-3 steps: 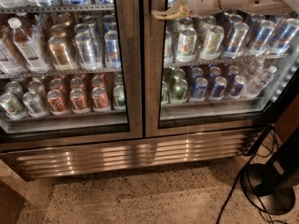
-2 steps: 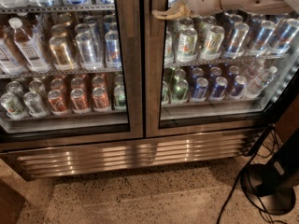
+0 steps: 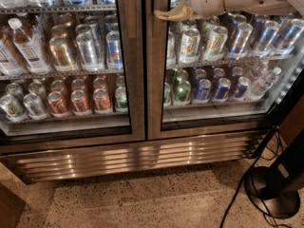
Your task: Open right fridge door
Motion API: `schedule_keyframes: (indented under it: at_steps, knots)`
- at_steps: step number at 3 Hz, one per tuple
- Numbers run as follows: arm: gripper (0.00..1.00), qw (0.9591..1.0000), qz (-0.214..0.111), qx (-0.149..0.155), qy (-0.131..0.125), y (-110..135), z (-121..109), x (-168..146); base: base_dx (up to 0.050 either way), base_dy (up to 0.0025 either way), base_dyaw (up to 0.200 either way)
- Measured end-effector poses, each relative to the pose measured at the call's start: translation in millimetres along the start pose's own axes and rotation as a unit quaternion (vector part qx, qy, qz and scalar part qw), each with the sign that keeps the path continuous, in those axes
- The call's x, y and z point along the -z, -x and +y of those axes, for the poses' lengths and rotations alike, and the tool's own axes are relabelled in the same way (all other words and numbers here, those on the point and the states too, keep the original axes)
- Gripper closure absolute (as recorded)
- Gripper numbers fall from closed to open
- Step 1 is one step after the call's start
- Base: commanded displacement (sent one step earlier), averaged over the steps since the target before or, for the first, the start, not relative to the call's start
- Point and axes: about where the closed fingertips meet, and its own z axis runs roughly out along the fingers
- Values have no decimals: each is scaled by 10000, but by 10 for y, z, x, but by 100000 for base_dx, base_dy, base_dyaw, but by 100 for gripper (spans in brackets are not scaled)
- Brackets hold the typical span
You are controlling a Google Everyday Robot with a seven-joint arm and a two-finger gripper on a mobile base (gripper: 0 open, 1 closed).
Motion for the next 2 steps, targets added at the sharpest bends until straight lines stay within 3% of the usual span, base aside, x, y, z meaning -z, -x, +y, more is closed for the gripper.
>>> schedule_keyframes:
  at_steps: [2]
  knots:
    - [100, 9998, 108, -123, -78, -34, 15, 1, 0, 0, 0]
